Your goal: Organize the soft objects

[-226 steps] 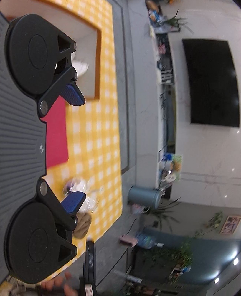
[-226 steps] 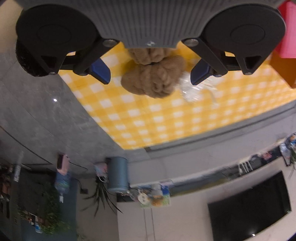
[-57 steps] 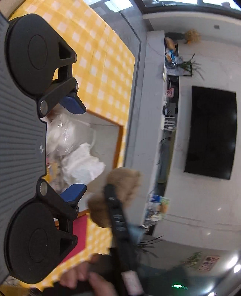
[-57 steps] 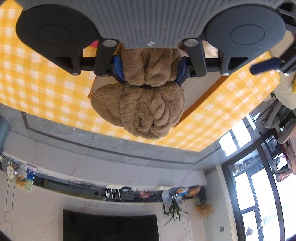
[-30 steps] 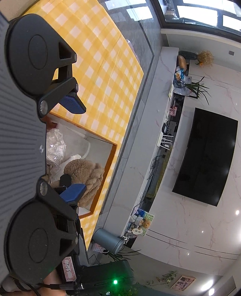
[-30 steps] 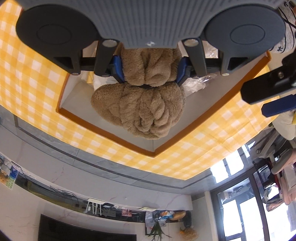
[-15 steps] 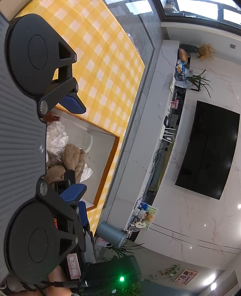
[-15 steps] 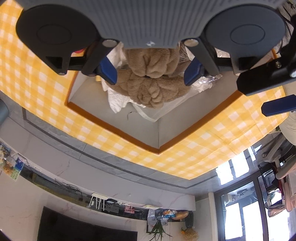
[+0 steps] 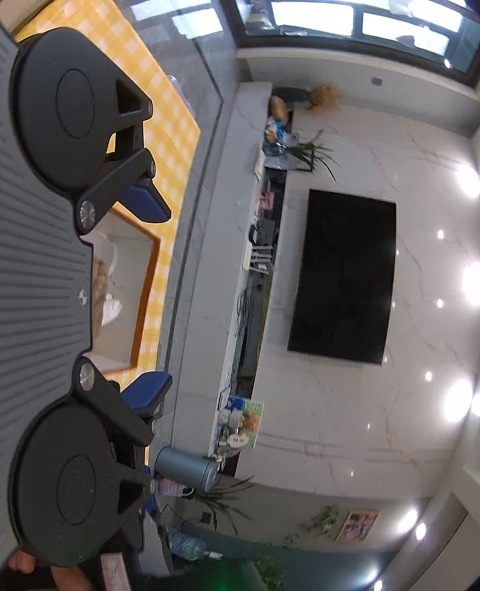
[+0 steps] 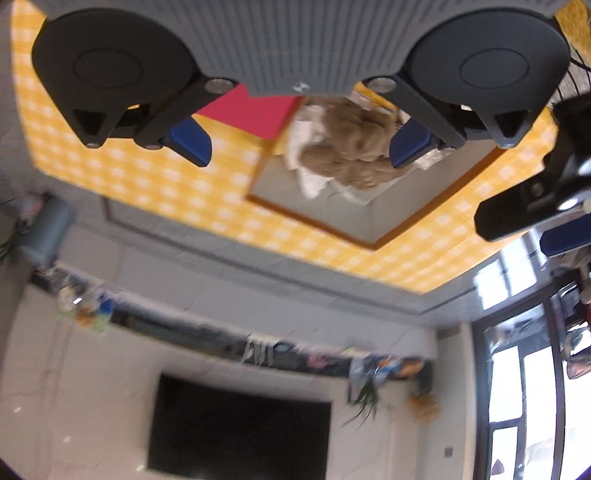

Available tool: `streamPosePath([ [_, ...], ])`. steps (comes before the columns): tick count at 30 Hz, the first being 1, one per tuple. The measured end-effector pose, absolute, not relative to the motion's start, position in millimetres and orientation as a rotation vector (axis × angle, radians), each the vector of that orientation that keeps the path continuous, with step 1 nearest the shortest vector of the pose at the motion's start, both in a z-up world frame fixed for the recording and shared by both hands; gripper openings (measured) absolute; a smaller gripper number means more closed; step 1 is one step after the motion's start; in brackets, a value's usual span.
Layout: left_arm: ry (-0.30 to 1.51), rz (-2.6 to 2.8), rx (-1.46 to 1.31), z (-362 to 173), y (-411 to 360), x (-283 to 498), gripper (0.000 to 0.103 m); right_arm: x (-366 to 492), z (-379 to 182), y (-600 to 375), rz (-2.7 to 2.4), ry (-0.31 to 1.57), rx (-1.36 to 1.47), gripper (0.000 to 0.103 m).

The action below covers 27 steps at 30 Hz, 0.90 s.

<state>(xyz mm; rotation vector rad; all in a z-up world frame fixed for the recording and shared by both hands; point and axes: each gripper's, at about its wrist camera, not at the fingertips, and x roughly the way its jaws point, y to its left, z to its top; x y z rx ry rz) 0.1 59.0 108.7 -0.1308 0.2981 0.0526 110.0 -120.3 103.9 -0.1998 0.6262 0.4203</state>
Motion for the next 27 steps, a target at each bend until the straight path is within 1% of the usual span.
streamPosePath([
  [4, 0.305, 0.02, -0.122, 116.0, 36.7, -15.9, 0.103, 76.7, 113.2, -154.6, 0.367, 0.578, -0.143, 0.1],
  [8, 0.302, -0.011, -0.099, 107.2, 18.7, -29.7, 0.103, 50.4, 106.3, -181.0, 0.316, 0.556, -0.1, 0.1],
  [14, 0.332, -0.025, -0.08, 73.7, -1.8, -33.7, 0.103, 29.7, 66.2, -206.9, 0.277, 0.568, -0.03, 0.1],
  [17, 0.3, 0.008, 0.01, 55.1, -18.7, -34.3, 0.103, 30.8, 39.9, -215.8, 0.271, 0.597, 0.004, 0.1],
  [19, 0.31, 0.02, 0.051, 43.5, -30.5, -31.1, 0.103, 33.9, 23.8, -220.0, 0.25, 0.632, 0.005, 0.1],
  [25, 0.398, -0.051, -0.069, 21.5, -27.8, -20.8, 0.103, 40.0, -0.2, -233.0, 0.232, 0.653, 0.031, 0.1],
  [27, 0.398, -0.062, -0.051, 19.6, -26.9, -20.9, 0.103, 39.3, -3.8, -234.3, 0.232, 0.645, 0.022, 0.1],
])
